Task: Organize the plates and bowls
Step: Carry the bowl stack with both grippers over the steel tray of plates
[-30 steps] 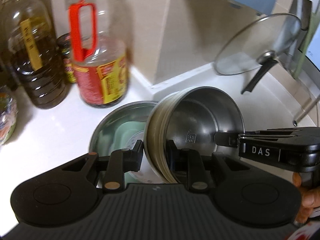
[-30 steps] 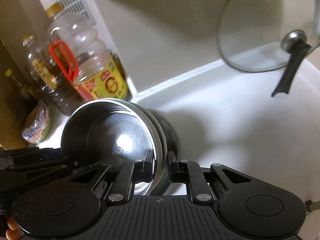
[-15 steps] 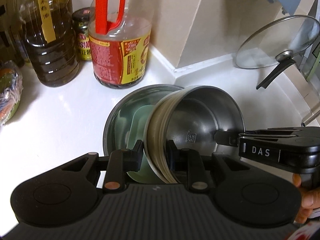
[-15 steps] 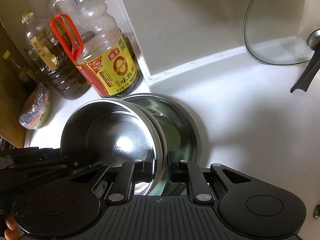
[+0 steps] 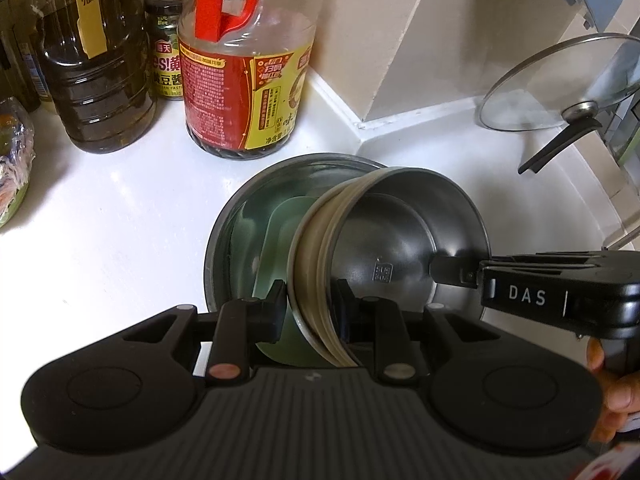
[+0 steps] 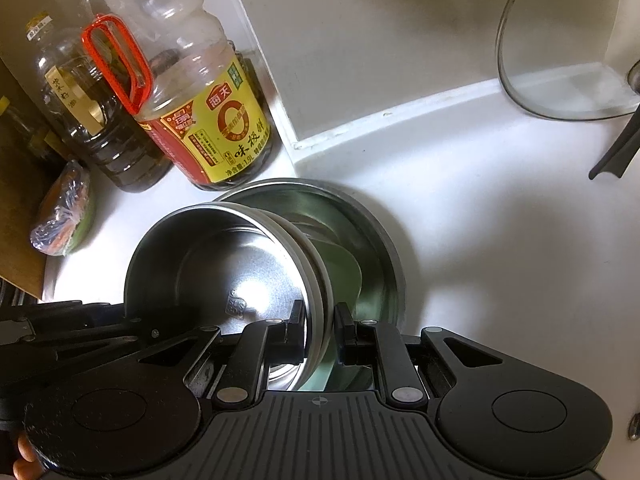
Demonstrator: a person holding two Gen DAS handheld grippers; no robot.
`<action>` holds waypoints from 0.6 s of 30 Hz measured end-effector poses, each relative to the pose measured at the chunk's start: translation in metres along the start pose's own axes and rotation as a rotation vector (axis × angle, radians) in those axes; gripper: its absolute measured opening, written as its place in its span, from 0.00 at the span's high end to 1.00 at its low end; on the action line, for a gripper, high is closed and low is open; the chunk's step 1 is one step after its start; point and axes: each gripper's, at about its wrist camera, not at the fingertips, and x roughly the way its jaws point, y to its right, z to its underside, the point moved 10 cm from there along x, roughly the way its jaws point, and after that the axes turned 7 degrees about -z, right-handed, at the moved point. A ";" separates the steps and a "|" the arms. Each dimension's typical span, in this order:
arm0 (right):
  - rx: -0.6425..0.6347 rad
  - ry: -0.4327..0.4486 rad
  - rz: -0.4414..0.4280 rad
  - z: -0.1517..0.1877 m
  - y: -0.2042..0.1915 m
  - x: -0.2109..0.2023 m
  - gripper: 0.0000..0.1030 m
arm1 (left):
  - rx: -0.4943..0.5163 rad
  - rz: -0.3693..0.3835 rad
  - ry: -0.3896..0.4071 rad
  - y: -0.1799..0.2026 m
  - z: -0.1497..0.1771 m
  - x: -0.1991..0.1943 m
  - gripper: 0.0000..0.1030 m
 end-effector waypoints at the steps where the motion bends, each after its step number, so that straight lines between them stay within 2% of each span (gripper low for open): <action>1: 0.001 -0.002 0.000 0.000 0.000 0.000 0.86 | 0.000 0.003 -0.002 0.000 0.000 0.001 0.78; 7: -0.004 -0.004 -0.006 -0.003 0.000 0.002 0.85 | 0.012 0.023 -0.010 -0.002 -0.002 0.003 0.76; 12: -0.071 0.038 0.002 -0.007 -0.004 0.002 0.85 | 0.039 0.004 0.016 0.000 -0.005 0.002 0.75; 18: -0.131 0.096 0.014 -0.014 -0.007 0.001 0.85 | 0.103 -0.041 0.094 0.000 -0.014 -0.006 0.75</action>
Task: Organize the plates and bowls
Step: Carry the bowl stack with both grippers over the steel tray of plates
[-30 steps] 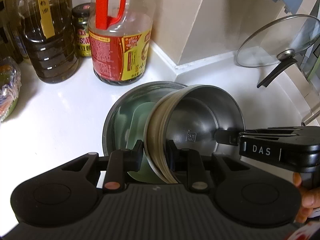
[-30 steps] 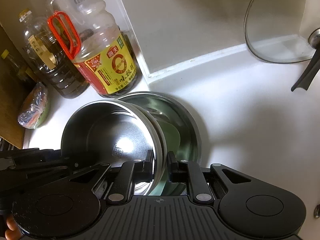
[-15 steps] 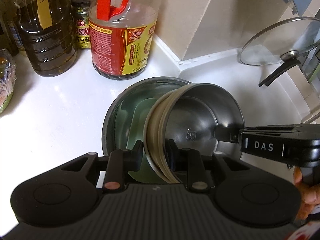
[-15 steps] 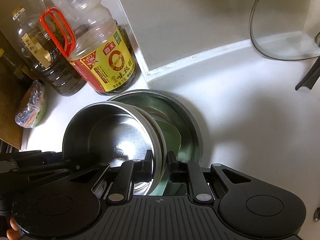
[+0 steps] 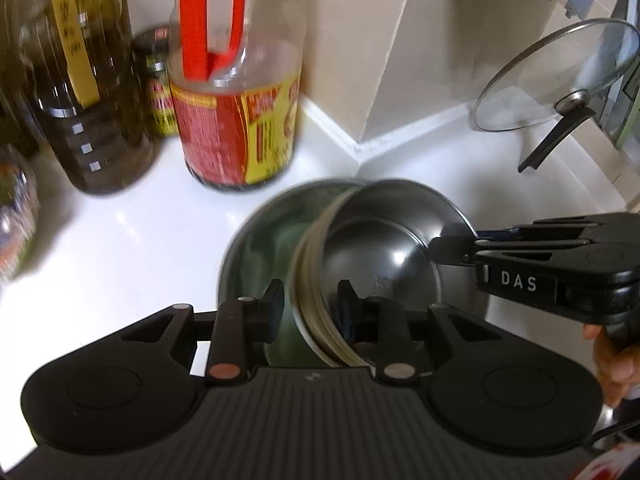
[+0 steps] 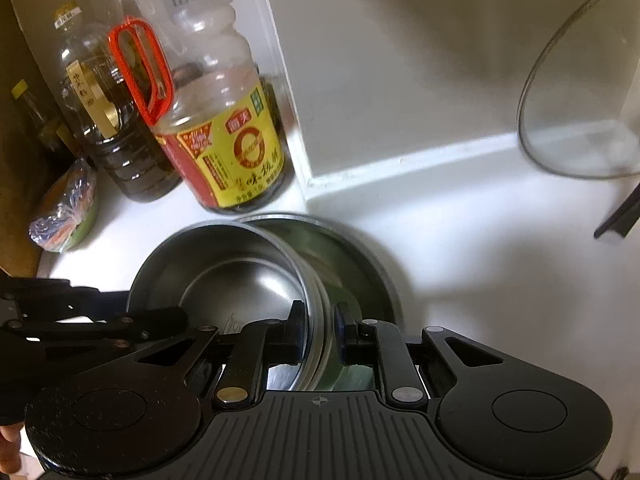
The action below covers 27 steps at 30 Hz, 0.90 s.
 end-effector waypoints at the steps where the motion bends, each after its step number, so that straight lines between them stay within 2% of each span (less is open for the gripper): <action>1: -0.003 0.006 -0.005 -0.001 0.000 0.000 0.85 | 0.009 -0.010 0.013 -0.001 -0.002 -0.001 0.75; 4: -0.006 0.024 -0.020 -0.003 0.001 -0.001 0.85 | 0.034 -0.021 0.041 -0.001 -0.005 -0.003 0.77; 7: -0.021 0.031 -0.026 -0.004 -0.001 0.000 0.85 | 0.047 0.004 0.047 0.003 -0.007 -0.001 0.87; 13: -0.032 0.014 0.008 -0.001 -0.003 0.000 0.87 | 0.054 0.022 0.055 0.004 -0.014 0.004 0.88; 21: 0.109 -0.070 -0.004 -0.001 0.004 -0.002 0.86 | 0.069 0.062 0.038 0.005 -0.024 0.013 0.90; 27: 0.157 -0.088 0.008 0.005 0.005 -0.008 0.85 | 0.086 0.082 0.045 0.007 -0.028 0.017 0.90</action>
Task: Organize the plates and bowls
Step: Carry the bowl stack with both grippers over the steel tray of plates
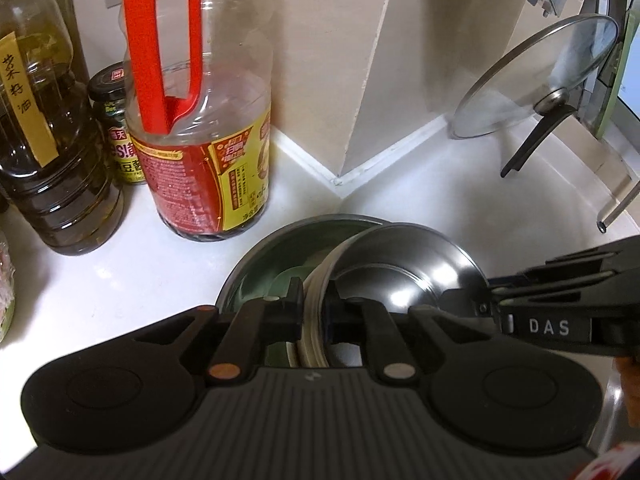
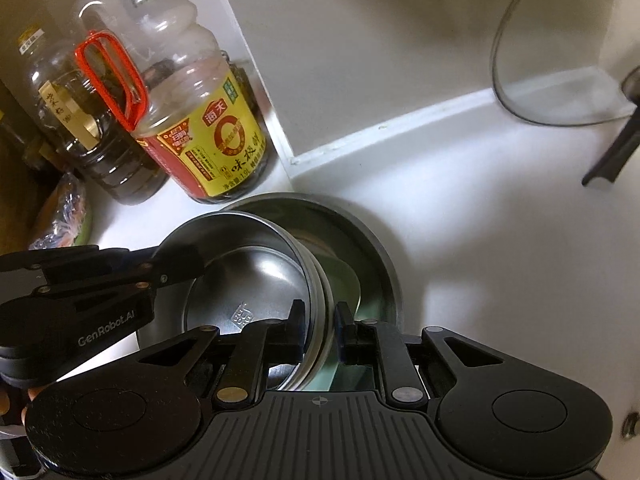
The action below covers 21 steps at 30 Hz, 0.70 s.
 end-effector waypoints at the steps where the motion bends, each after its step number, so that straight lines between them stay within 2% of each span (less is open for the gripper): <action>1: 0.003 0.001 0.002 0.000 0.000 -0.001 0.85 | 0.003 -0.001 0.001 0.000 0.000 0.001 0.90; 5: 0.000 0.014 0.010 0.000 -0.001 -0.001 0.85 | 0.005 -0.007 0.001 0.000 0.000 0.001 0.89; 11: -0.053 0.084 0.023 -0.001 -0.005 -0.012 0.85 | -0.011 -0.015 0.008 -0.002 0.003 -0.007 0.89; 21: -0.121 0.157 0.002 0.009 -0.020 -0.032 0.84 | 0.001 -0.037 0.093 0.000 0.005 -0.042 0.88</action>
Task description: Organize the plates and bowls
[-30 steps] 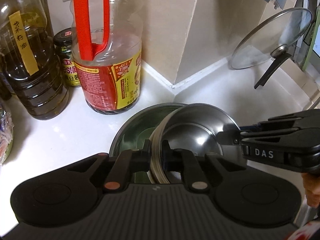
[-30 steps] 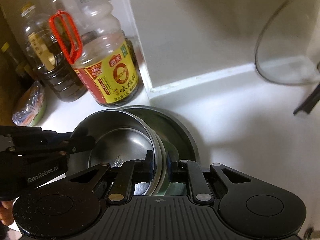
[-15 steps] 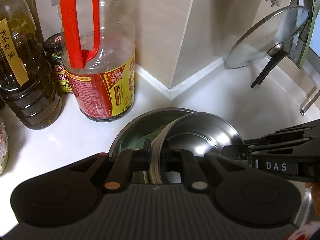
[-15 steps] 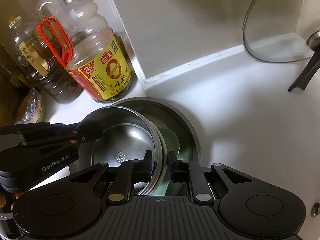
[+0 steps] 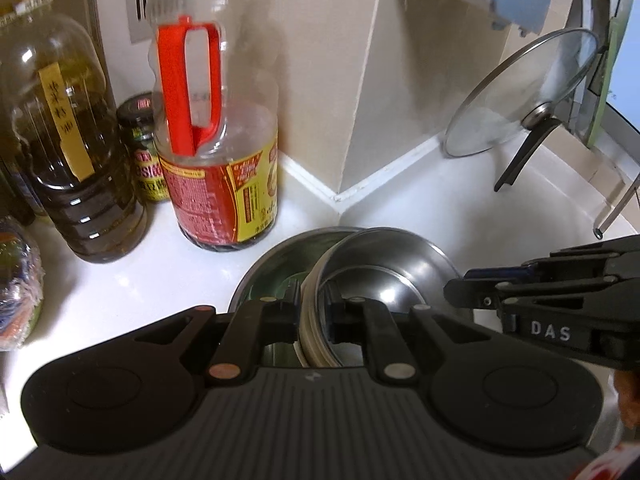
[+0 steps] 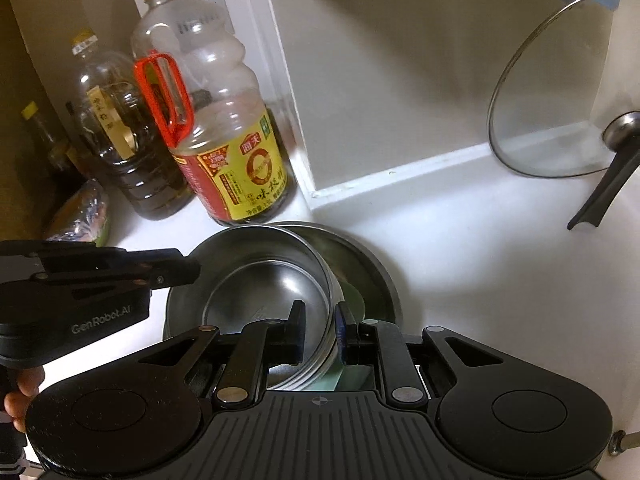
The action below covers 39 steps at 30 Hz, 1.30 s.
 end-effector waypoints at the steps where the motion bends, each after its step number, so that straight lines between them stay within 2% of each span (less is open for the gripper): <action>1: 0.002 0.010 -0.002 0.001 -0.001 -0.002 0.84 | 0.002 -0.003 0.007 0.001 -0.001 -0.003 0.88; 4: 0.015 0.027 -0.014 0.003 -0.002 -0.008 0.82 | 0.014 -0.015 0.056 0.003 -0.003 -0.013 0.88; 9: 0.015 0.061 -0.035 0.008 -0.005 -0.023 0.51 | 0.015 -0.037 0.068 0.006 0.003 -0.027 0.81; 12: 0.024 0.082 -0.057 0.013 -0.008 -0.034 0.46 | 0.014 -0.049 0.071 0.007 0.009 -0.034 0.81; 20: 0.042 0.167 -0.086 0.033 -0.011 -0.069 0.43 | 0.013 -0.071 0.104 0.015 0.032 -0.062 0.76; 24: 0.050 0.202 -0.092 0.048 -0.009 -0.085 0.43 | 0.010 -0.084 0.121 0.021 0.047 -0.077 0.70; 32: 0.028 0.208 -0.078 0.087 -0.013 -0.112 0.43 | -0.016 -0.111 0.134 0.028 0.083 -0.109 0.64; 39: 0.023 0.195 -0.095 0.119 -0.015 -0.126 0.43 | -0.032 -0.187 0.163 0.031 0.118 -0.138 0.61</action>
